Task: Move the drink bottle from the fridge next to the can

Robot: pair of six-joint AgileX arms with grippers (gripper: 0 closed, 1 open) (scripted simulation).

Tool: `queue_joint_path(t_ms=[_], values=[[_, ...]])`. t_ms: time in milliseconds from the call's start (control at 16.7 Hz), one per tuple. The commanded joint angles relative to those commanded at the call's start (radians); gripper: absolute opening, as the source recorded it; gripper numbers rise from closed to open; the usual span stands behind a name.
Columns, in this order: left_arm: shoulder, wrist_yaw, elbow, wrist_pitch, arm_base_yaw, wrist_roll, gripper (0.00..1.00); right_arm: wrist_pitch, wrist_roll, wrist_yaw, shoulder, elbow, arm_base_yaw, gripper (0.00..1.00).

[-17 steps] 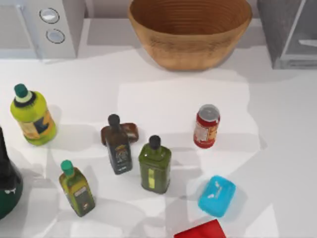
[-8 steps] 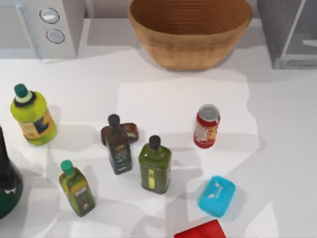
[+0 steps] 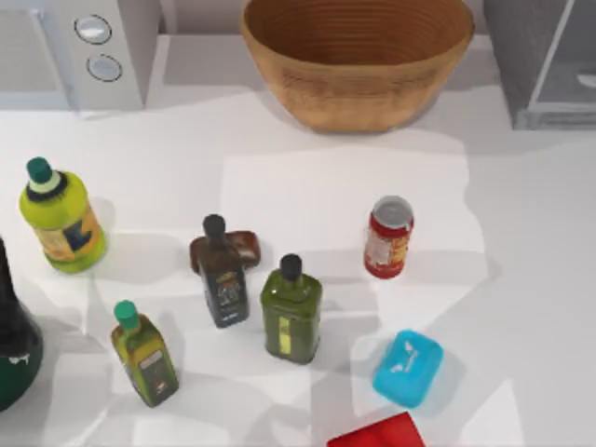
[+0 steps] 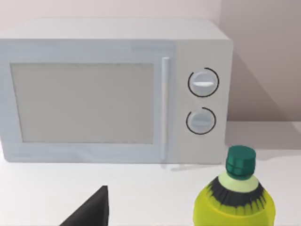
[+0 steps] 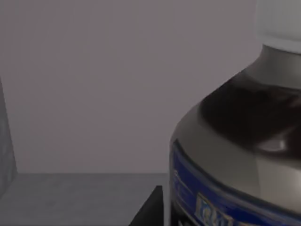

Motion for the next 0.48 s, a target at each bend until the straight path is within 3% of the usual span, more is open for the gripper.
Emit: queue_joint_path(t_ms=[120, 480], values=[[0.000, 0.000, 0.000, 0.000, 0.000, 0.000, 1.00, 0.000, 0.000, 0.000, 0.000, 0.000, 0.000, 0.00], [0.000, 0.000, 0.000, 0.000, 0.000, 0.000, 1.00, 0.000, 0.000, 0.000, 0.000, 0.000, 0.000, 0.00]])
